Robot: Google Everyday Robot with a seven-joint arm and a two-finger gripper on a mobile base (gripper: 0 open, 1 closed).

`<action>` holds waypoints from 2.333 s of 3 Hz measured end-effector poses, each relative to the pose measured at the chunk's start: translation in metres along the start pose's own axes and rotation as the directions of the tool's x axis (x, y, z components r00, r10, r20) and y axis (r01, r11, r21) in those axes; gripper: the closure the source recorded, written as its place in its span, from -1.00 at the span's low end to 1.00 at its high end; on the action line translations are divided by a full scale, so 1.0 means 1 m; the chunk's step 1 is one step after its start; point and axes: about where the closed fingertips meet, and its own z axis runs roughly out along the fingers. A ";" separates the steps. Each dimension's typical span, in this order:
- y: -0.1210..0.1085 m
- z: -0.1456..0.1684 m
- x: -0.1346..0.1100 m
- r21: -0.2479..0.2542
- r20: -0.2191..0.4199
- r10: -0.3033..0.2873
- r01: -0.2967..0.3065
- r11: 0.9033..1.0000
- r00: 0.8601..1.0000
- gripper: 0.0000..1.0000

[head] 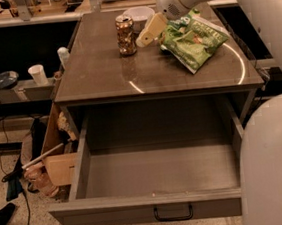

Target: Place orange can into top drawer

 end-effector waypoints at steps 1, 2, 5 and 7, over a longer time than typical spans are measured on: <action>-0.001 0.005 0.005 -0.008 -0.005 0.016 -0.016 1.000 1.000 -1.00; 0.004 0.030 -0.008 -0.043 0.043 0.023 -0.021 0.999 0.999 -1.00; 0.012 0.090 -0.050 -0.088 0.133 -0.007 0.019 0.996 0.991 -1.00; 0.003 0.108 -0.053 -0.013 0.118 -0.026 0.028 1.000 0.993 -1.00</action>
Offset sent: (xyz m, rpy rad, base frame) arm 0.0217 0.0521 -0.0128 0.1096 0.0281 0.0746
